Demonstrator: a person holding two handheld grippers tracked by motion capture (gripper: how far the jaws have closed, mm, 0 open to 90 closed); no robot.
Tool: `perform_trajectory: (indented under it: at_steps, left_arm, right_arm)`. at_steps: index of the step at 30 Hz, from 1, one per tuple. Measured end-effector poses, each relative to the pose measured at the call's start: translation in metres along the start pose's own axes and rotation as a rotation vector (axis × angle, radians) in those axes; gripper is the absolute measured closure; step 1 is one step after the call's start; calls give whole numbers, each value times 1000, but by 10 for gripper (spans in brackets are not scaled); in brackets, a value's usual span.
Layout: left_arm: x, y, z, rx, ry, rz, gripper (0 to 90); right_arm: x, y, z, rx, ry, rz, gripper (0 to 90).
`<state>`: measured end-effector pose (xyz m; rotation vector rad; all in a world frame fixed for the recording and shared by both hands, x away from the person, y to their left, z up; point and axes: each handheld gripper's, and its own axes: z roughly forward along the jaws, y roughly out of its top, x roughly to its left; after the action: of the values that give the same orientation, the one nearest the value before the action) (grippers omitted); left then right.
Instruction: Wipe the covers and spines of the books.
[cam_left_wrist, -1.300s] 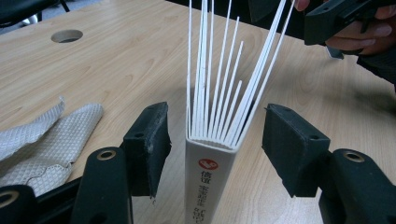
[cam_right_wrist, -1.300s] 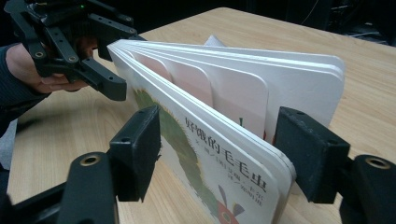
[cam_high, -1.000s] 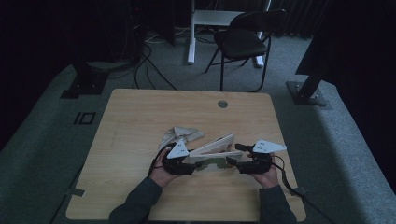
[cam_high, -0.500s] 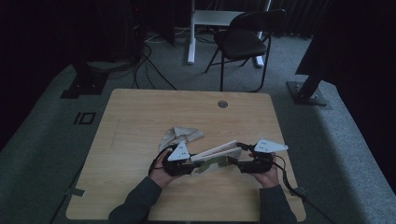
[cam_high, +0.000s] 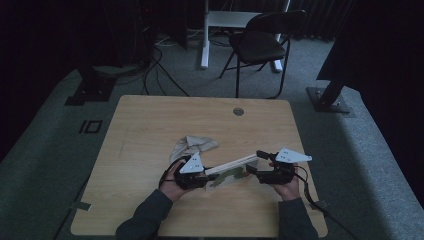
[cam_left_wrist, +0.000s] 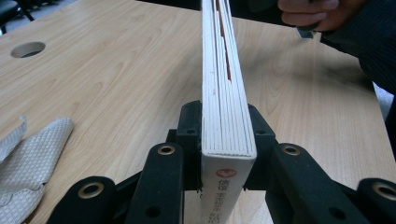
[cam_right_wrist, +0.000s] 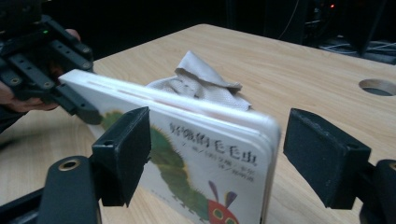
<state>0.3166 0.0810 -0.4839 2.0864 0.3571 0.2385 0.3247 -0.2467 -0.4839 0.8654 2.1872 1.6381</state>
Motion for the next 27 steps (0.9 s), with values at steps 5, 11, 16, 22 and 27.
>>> perform_trajectory:
  at_steps: [5, 11, 16, 22, 27]
  left_arm:
    - [0, 0, 0, 3, -5, 9, 745]
    - [1, -1, 0, -3, 12, -7, 728]
    - [3, -1, 1, -2, 48, -22, 682]
    - [6, -3, 1, -10, 90, -41, 607]
    - [10, -5, 1, -11, 97, -77, 536]
  right_arm:
    - [0, 1, 2, -5, 6, -4, 227]
    - [0, -1, 8, 14, 25, -16, 233]
    - [0, -2, 5, 15, 38, -13, 241]
    - [2, -3, 2, 19, 43, -26, 259]
    - [5, -4, 0, 26, 44, -42, 270]
